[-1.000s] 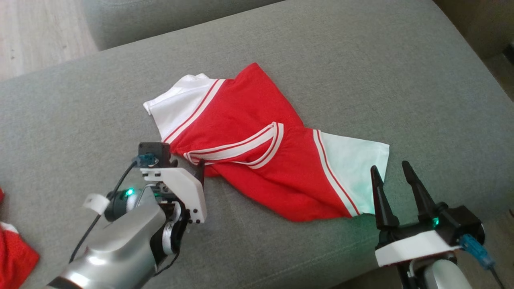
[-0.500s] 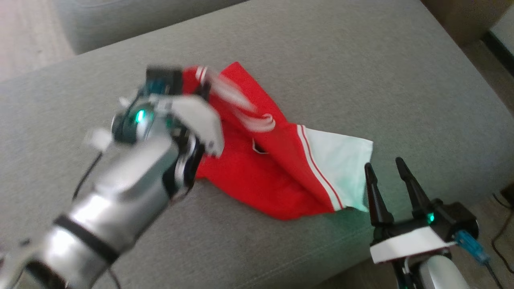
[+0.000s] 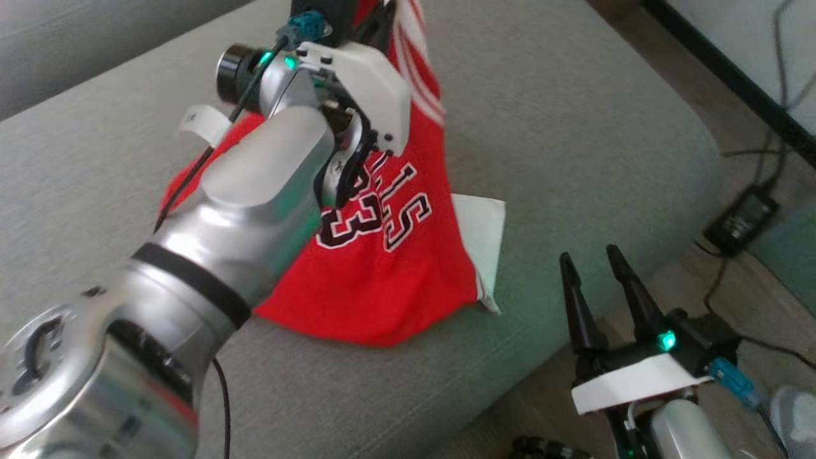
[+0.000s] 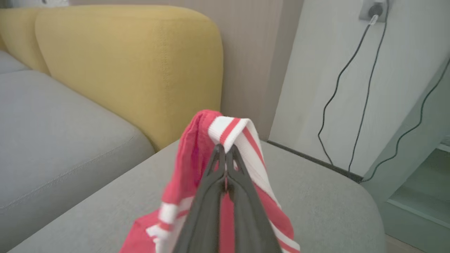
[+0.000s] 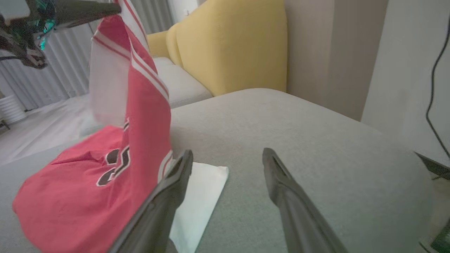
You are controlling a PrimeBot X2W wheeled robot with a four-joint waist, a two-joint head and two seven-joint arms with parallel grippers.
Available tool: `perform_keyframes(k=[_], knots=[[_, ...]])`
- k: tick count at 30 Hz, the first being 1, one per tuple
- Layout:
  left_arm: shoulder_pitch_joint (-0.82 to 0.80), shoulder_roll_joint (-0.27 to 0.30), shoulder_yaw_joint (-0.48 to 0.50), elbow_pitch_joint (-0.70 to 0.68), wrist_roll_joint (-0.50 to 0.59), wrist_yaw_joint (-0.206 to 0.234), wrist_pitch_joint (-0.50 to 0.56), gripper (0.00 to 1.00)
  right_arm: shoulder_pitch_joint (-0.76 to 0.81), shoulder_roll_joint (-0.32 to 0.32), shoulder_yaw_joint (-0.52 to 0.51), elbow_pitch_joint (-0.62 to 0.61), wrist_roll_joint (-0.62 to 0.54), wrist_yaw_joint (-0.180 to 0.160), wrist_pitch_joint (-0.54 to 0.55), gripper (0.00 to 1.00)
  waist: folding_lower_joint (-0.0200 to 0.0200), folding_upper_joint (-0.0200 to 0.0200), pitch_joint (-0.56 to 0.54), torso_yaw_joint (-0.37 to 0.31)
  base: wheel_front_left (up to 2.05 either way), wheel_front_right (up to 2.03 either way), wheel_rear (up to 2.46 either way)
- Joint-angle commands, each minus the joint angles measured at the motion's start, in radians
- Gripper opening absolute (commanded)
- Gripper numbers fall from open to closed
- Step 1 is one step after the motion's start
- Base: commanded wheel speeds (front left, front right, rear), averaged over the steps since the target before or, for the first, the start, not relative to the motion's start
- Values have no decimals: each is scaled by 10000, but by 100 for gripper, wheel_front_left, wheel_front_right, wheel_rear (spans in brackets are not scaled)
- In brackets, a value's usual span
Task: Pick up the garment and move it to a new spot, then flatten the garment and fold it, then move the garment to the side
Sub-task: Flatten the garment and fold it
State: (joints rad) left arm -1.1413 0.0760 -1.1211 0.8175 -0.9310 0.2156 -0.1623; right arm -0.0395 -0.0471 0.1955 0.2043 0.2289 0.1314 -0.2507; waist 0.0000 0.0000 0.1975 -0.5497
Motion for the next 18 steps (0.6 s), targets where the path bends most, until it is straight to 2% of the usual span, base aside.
perform_keyframes(k=[1,3,5,6,12,18], knots=[[-682,91,244,12,93,-88,-243,0,-79,-34,198,-310,52,-7,-111,100,0,0,153,-206,0,0,0],[-825,-71,159,444,255,-215,-581,4,-32,-34,161,-364,102,-7,-111,100,0,0,214,-224,0,0,0],[-803,-174,166,755,215,-355,-741,49,-23,-33,150,-393,139,-7,-111,100,0,0,257,-228,0,0,0],[-734,-203,112,877,199,-447,-775,100,-31,-33,147,-388,155,-7,-111,100,0,0,242,-221,0,0,0],[-65,-253,-328,559,-253,-790,-622,100,-62,-33,-81,-433,190,-7,-111,100,0,0,127,383,0,0,0],[1076,-238,-225,-71,-940,-364,-604,100,-55,-32,-386,-484,177,-7,-111,100,0,0,-164,1217,0,0,0]])
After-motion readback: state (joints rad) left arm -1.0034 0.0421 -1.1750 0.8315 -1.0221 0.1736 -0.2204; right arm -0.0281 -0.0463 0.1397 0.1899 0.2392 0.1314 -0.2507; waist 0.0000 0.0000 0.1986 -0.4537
